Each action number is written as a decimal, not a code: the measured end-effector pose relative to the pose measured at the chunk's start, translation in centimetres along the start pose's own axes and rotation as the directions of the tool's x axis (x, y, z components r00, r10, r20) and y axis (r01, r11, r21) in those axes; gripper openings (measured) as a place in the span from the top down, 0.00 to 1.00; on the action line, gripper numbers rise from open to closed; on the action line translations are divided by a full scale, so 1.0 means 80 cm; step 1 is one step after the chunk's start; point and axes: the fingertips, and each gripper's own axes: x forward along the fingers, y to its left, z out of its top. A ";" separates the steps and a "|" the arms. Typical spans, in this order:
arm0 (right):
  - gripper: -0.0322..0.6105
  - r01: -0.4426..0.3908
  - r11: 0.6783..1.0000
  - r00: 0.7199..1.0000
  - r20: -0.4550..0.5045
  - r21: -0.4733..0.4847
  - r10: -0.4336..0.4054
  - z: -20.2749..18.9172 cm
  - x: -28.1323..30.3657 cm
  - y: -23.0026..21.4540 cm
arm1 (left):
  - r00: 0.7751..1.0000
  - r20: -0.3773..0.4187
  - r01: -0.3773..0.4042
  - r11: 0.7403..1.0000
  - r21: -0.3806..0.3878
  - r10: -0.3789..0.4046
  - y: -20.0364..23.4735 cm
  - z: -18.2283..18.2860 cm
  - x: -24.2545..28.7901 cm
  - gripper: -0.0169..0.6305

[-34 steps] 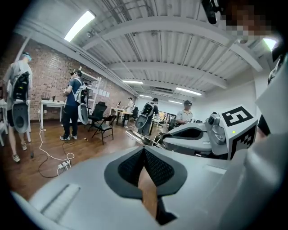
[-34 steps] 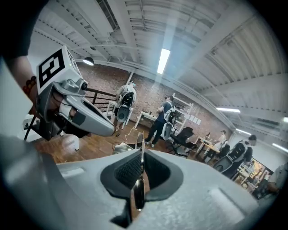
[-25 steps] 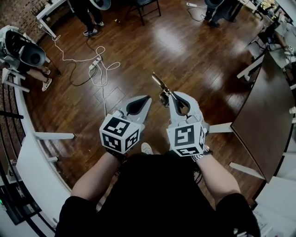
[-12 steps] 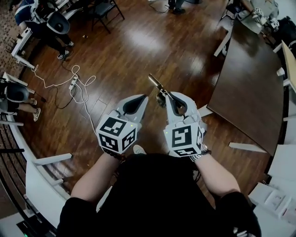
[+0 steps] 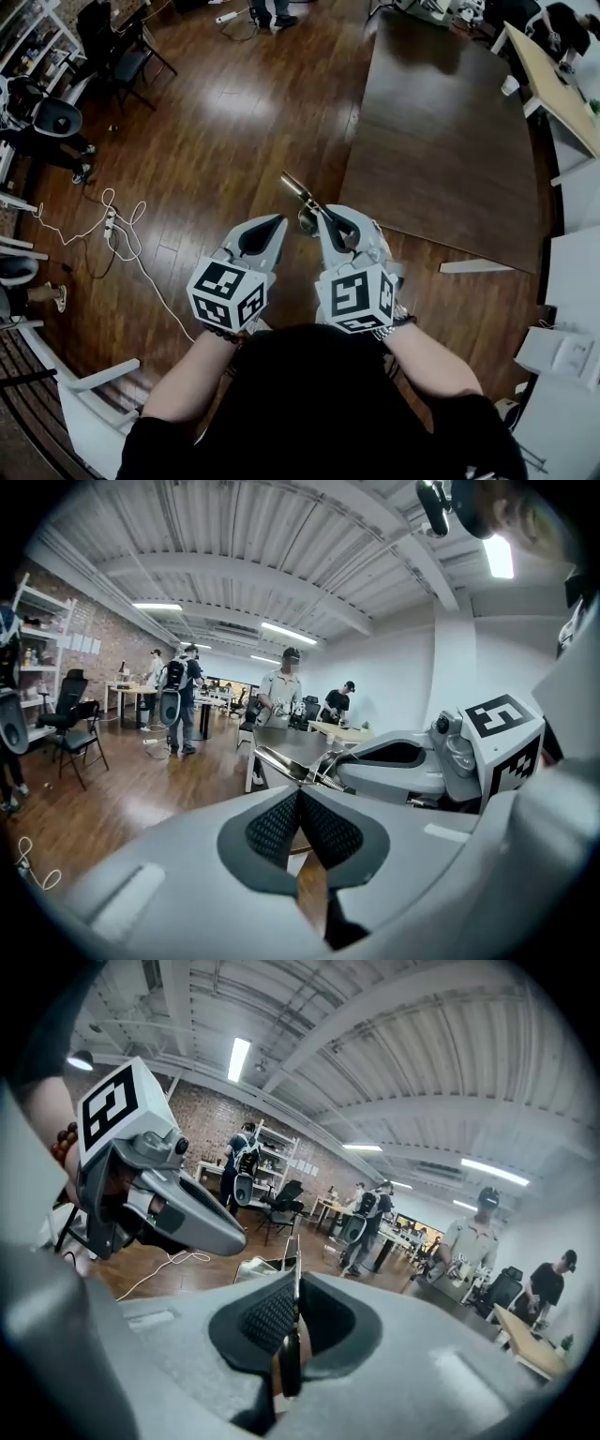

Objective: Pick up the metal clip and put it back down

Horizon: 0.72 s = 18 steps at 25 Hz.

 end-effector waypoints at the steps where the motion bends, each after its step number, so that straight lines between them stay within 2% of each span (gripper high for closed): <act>1: 0.96 0.014 1.000 1.000 -0.007 0.004 -0.014 -0.009 -0.007 -0.011 | 1.000 -0.007 0.017 1.000 0.006 -0.017 -0.011 0.000 0.011 0.95; 6: 0.96 0.084 0.996 0.996 -0.040 0.035 -0.083 -0.048 -0.039 -0.059 | 0.996 -0.027 0.091 0.995 0.042 -0.090 -0.061 0.007 0.060 0.95; 11: 0.96 0.166 0.984 0.983 -0.088 0.067 -0.160 -0.082 -0.073 -0.101 | 0.981 -0.054 0.189 0.979 0.073 -0.185 -0.113 0.015 0.104 0.95; 18: 0.96 0.274 0.958 0.953 -0.157 0.086 -0.258 -0.105 -0.085 -0.134 | 0.952 -0.078 0.303 0.948 0.091 -0.297 -0.134 0.022 0.141 0.95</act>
